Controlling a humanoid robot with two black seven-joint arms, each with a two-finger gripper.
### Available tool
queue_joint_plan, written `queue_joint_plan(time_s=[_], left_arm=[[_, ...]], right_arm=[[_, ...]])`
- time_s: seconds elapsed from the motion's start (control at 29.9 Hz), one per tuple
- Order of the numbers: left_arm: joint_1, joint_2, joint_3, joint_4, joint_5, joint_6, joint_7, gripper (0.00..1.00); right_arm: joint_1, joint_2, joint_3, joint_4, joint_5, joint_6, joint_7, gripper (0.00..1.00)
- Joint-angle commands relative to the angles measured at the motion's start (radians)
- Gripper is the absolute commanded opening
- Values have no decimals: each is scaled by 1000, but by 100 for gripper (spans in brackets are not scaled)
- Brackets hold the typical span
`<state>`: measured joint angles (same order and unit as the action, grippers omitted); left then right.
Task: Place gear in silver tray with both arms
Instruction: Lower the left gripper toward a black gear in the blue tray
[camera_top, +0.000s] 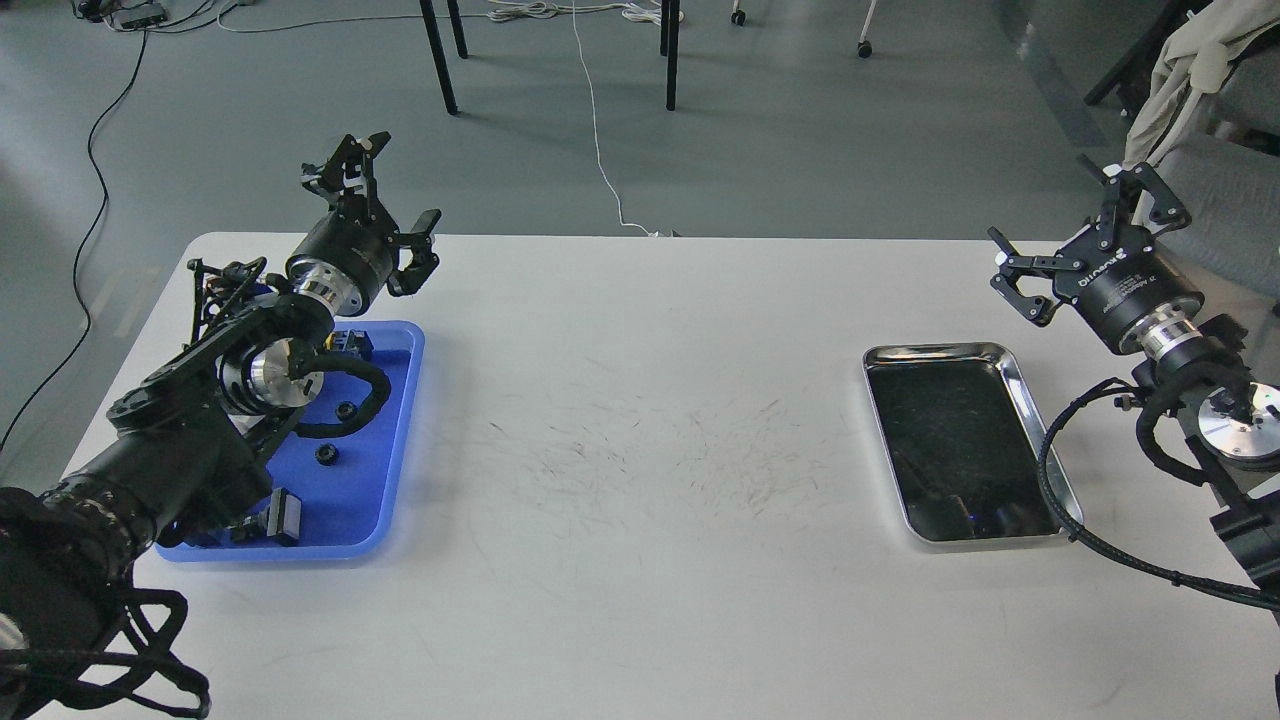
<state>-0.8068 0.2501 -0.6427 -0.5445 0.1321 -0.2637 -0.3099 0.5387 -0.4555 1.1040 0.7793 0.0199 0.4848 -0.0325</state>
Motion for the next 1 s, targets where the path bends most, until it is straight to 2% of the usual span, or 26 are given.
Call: queue_joint_plan(time_s=[0.0, 0.37, 0.57, 0.97], left_arm=[[0, 3, 1, 0, 0, 0, 2, 98], [-6, 9, -15, 0, -5, 0, 2, 98], [-6, 9, -9, 0, 1, -15, 18, 98], [-5, 17, -5, -12, 11, -23, 11, 98]], right_arm=[[0, 0, -1, 0, 0, 0, -1, 99], [-10, 1, -3, 3, 0, 3, -3, 99], [-3, -3, -3, 0, 0, 0, -3, 99], [-16, 0, -1, 5, 0, 3, -1, 99]])
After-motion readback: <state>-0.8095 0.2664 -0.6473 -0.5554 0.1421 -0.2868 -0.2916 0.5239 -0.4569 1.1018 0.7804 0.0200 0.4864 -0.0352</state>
